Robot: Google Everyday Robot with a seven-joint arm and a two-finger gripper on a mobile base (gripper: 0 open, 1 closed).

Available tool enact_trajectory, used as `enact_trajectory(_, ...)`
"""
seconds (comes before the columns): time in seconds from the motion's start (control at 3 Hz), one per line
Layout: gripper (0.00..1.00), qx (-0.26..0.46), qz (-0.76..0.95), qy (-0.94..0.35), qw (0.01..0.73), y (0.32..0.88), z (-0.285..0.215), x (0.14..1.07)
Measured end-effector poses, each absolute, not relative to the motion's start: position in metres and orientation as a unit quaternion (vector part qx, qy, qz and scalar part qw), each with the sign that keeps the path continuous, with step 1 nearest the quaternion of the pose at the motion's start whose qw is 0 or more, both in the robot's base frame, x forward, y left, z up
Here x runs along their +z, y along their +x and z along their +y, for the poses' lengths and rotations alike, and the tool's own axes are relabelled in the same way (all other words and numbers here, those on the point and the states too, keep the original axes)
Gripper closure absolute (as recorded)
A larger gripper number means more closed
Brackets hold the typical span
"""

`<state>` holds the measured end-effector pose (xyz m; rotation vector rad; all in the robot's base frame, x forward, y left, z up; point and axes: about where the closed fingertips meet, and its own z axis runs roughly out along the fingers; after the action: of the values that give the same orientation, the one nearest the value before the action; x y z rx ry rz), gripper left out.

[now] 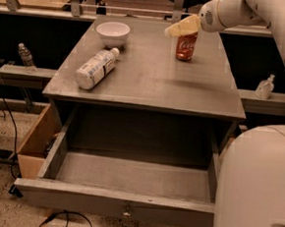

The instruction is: Move coke can near blue plastic bottle

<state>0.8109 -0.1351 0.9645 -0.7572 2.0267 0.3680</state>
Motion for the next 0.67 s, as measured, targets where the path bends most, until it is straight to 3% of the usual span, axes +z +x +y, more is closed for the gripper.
enact_trajectory(0.67,0.00,0.152,0.831,-0.302,0.441,0.8288,-0.1179,0.9501)
